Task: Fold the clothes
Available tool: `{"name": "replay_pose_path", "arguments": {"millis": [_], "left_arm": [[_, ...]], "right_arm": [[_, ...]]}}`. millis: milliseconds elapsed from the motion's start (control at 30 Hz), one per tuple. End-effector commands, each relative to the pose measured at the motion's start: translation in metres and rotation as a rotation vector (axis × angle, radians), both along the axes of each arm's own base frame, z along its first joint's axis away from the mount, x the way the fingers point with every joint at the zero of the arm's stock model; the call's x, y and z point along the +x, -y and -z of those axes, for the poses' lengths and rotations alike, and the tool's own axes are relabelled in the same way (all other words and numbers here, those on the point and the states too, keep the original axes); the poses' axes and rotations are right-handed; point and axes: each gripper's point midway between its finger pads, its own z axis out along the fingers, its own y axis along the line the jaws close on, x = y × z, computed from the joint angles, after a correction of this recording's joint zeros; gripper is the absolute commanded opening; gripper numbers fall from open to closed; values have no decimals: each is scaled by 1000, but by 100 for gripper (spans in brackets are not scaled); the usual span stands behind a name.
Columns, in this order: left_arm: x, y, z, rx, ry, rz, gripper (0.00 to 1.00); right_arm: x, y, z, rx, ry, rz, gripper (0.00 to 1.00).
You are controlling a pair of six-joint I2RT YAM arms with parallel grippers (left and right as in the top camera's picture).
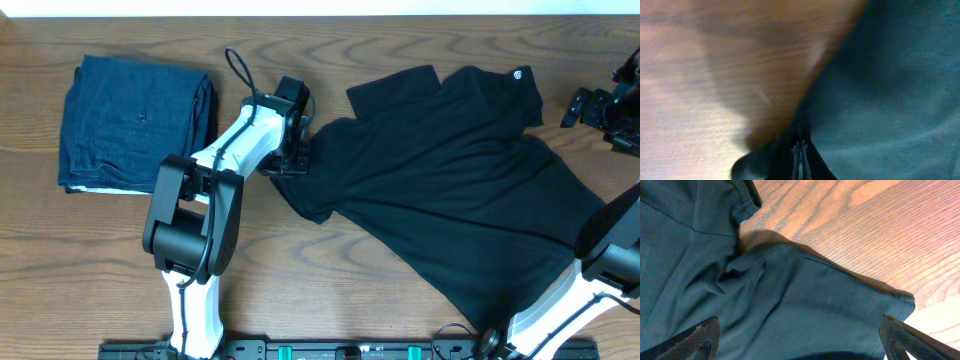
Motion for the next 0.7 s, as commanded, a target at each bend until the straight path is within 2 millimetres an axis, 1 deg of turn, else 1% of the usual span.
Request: {"name": "replay_pose_path", "arguments": {"millis": [0, 167, 333, 433, 667], "left_arm": [[-1, -15, 0, 81, -4, -82, 6], [-18, -21, 11, 101, -53, -128, 6], [-38, -29, 27, 122, -101, -126, 6], [-48, -32, 33, 132, -125, -126, 6], [-73, -41, 29, 176, -221, -141, 6]], "right_arm": [[-1, 3, 0, -5, -3, 12, 99], [-1, 3, 0, -5, -3, 12, 99], [-1, 3, 0, -5, -3, 12, 99], [-1, 3, 0, -5, -3, 12, 99], [-1, 3, 0, -5, -3, 12, 99]]}}
